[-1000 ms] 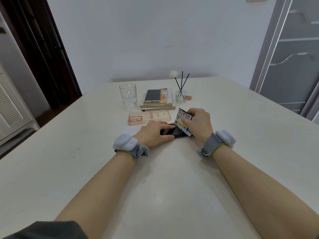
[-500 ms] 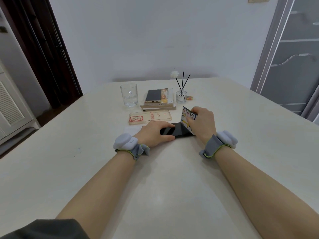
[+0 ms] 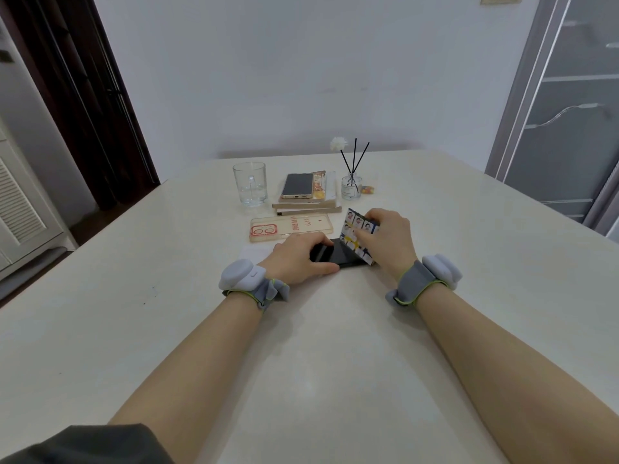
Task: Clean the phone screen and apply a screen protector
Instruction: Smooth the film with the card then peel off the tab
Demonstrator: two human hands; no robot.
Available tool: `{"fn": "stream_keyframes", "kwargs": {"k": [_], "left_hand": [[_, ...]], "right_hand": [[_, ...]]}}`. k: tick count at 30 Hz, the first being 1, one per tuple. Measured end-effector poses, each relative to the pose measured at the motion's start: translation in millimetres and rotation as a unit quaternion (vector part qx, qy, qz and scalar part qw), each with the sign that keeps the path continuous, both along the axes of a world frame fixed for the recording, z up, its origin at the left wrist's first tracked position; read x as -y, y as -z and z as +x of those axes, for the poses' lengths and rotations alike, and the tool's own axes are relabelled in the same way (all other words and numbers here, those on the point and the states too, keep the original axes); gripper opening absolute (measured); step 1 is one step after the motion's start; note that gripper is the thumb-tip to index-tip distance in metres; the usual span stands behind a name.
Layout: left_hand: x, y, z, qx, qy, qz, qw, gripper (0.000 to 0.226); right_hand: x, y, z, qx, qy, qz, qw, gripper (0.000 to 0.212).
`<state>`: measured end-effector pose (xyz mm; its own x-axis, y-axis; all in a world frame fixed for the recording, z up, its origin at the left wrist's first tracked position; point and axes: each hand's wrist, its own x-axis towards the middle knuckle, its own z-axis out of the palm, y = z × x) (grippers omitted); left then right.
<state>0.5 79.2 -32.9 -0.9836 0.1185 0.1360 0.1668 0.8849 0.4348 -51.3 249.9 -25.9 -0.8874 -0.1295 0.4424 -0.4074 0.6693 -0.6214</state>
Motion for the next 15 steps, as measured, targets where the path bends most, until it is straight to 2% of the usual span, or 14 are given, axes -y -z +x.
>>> {"fn": "stream_keyframes", "kwargs": {"k": [2, 7, 11, 15], "left_hand": [[0.6, 0.6, -0.7, -0.002, -0.005, -0.002, 1.000, 0.048], [1.2, 1.4, -0.1, -0.006, -0.010, 0.023, 1.000, 0.047], [2.2, 2.1, -0.4, -0.005, -0.024, 0.015, 1.000, 0.054], [3.2, 2.8, -0.7, -0.001, -0.046, 0.029, 0.999, 0.057]], "right_hand": [[1.7, 0.8, 0.4, 0.011, -0.006, -0.006, 1.000, 0.010], [-6.4, 1.1, -4.4, 0.013, 0.057, -0.005, 0.998, 0.013], [-6.5, 0.3, -4.8, 0.029, 0.072, -0.059, 0.995, 0.014], [-7.5, 0.3, -5.0, 0.053, 0.083, -0.063, 0.993, 0.016]]}}
